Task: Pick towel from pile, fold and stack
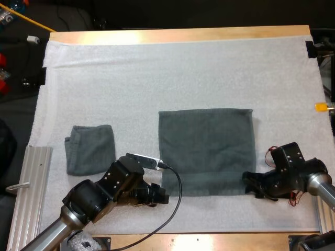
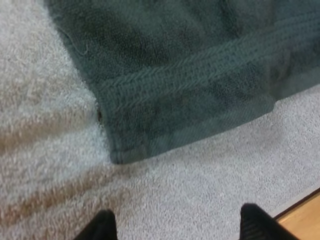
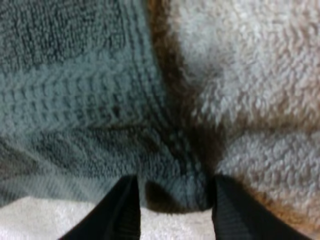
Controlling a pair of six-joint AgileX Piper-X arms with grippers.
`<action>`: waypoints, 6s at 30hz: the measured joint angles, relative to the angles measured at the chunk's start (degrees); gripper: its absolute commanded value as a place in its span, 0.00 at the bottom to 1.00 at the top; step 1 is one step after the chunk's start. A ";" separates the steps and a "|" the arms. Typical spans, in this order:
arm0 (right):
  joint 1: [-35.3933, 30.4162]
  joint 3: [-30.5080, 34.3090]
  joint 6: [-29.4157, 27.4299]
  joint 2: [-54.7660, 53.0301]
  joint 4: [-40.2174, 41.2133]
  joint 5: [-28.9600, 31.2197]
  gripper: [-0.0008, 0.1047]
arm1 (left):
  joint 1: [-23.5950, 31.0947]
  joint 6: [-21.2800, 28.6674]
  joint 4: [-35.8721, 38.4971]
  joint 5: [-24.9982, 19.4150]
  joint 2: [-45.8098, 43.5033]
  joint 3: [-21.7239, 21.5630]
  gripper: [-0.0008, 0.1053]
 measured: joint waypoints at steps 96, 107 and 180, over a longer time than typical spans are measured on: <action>0.00 -8.71 15.96 -9.10 -4.76 -0.46 0.01 | 22.68 3.03 -24.80 32.92 20.21 4.95 0.01; 0.00 -8.71 20.94 -1.59 -13.37 6.10 0.01 | 28.99 2.74 -31.29 34.33 28.00 4.90 0.01; -1.15 -30.79 -19.26 -12.46 18.25 14.13 0.67 | 29.40 4.67 -1.85 23.67 -20.97 -1.22 0.56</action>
